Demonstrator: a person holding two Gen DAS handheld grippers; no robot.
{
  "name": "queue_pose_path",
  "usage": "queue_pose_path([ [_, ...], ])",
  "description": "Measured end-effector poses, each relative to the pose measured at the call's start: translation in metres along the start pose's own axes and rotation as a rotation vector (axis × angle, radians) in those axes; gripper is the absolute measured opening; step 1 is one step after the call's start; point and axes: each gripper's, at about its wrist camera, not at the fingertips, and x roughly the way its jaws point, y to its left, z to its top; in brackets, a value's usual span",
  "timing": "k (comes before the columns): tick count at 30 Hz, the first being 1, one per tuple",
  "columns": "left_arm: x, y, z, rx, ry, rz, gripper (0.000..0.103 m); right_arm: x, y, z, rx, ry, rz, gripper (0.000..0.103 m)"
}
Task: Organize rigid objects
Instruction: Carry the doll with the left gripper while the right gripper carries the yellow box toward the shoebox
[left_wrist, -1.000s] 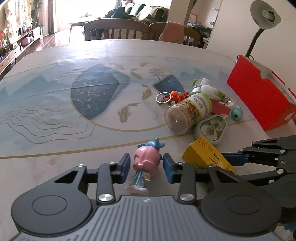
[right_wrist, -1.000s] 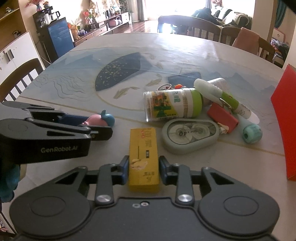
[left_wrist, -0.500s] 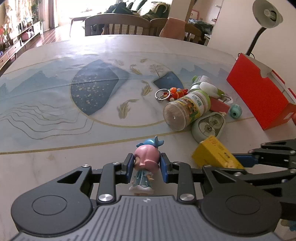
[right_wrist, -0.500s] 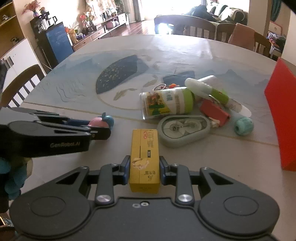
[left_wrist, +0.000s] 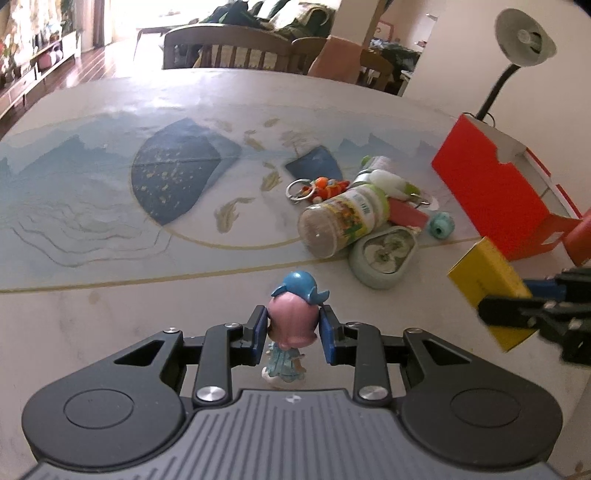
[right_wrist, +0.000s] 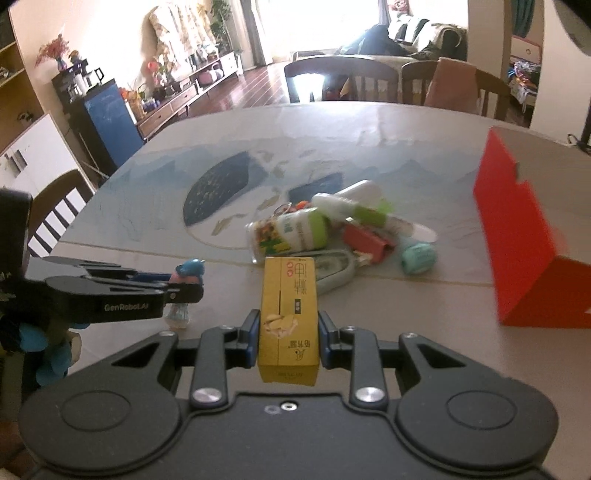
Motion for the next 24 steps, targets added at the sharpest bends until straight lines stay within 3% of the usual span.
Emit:
queue_pose_path([
  [11,-0.021,-0.03,0.021,0.029,-0.041,-0.07,0.029,-0.043,-0.04,0.008,0.051,-0.085,-0.06,0.029],
  [24,-0.019,-0.124,0.079,0.166,-0.042,-0.21,0.029,-0.074,-0.102,0.026,0.091,-0.17,-0.172,0.029],
])
